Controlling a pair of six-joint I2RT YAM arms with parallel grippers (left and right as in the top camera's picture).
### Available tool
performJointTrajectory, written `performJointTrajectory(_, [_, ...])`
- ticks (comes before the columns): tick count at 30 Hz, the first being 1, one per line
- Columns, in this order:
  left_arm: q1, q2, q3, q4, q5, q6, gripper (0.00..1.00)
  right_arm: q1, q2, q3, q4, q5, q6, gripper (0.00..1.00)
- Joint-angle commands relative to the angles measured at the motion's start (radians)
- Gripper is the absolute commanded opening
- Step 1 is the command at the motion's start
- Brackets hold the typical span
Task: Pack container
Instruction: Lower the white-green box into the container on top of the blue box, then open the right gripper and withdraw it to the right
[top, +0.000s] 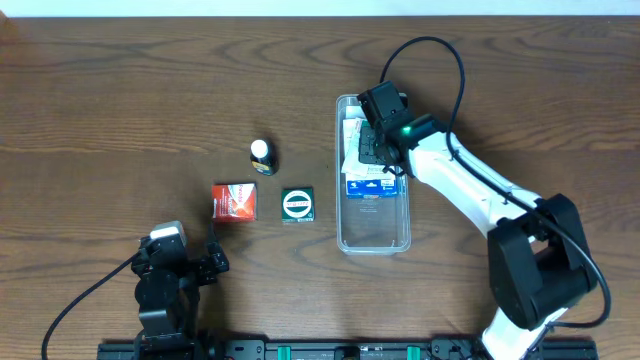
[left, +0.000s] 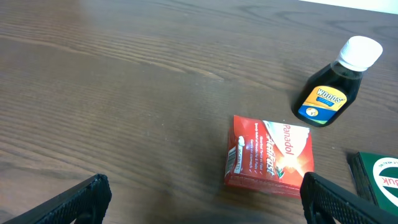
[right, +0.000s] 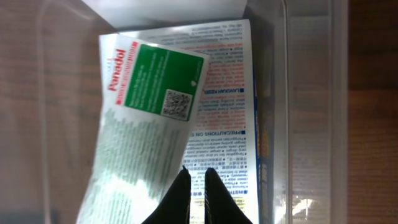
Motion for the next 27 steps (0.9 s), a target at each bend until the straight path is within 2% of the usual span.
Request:
performJointTrajectory(1, [0.0,0.002,-0.016,-0.001,0.003,0.017,0.98,0.003,0.05,0.007,0.005,0.034,0.014,0.08])
performJointTrajectory(11, [0.0,0.002,-0.016,-0.001,0.003,0.017,0.98,0.003,0.079,0.007,0.142,0.018,-0.029,0.01])
performJointTrajectory(27, [0.0,0.002,-0.016,-0.001,0.003,0.017,0.98,0.004,0.079,0.007,0.145,-0.1,-0.04,0.04])
